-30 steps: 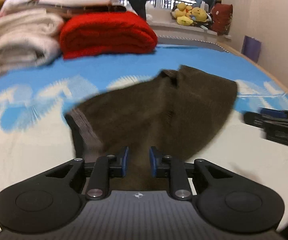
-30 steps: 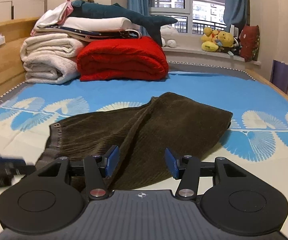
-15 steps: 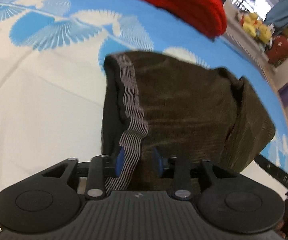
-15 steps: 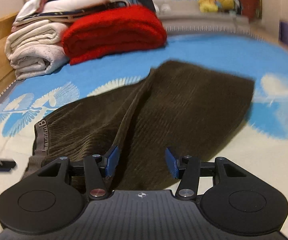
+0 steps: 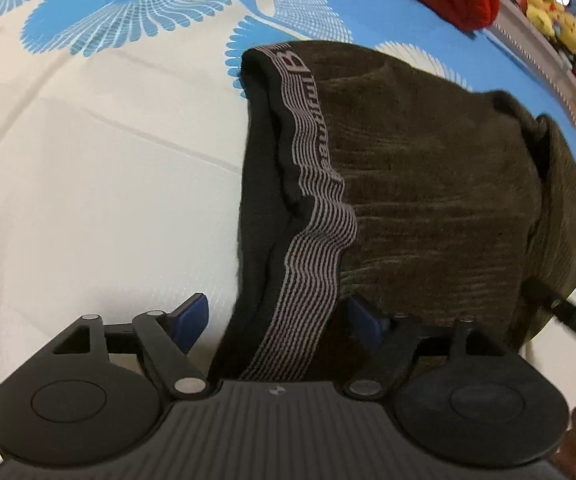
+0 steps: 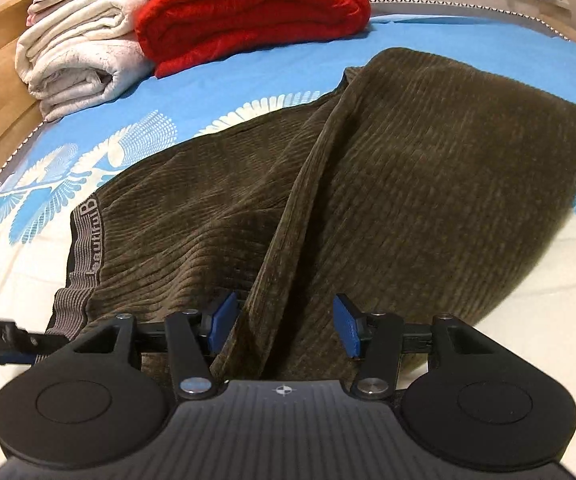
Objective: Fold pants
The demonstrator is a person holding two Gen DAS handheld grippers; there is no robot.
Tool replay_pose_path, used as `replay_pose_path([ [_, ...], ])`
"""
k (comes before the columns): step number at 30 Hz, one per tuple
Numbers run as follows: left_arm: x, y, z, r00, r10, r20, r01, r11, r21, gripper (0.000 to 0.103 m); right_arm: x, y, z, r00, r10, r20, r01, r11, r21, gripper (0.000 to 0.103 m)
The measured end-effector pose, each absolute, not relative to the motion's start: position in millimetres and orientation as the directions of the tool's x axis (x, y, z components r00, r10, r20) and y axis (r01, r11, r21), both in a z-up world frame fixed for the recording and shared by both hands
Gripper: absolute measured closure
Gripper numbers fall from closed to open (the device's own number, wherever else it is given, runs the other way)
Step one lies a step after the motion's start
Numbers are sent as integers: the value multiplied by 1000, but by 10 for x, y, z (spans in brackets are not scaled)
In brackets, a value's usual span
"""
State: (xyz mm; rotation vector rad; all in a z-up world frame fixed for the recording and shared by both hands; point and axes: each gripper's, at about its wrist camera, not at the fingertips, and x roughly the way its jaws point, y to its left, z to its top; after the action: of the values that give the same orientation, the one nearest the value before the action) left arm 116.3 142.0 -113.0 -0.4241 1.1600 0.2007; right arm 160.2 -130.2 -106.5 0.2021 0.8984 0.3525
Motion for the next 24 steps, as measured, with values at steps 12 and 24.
replay_pose_path([
  [12, 1109, 1188, -1075, 444, -53, -894, -216, 962, -164, 65, 1053, -2178, -264, 680, 469, -564, -293, 879, 377, 94],
  [24, 430, 1358, -104, 712, 29, -701, -224, 956, -188, 95, 479, -2132, -651, 369, 483, -794, -632, 757, 166, 94],
])
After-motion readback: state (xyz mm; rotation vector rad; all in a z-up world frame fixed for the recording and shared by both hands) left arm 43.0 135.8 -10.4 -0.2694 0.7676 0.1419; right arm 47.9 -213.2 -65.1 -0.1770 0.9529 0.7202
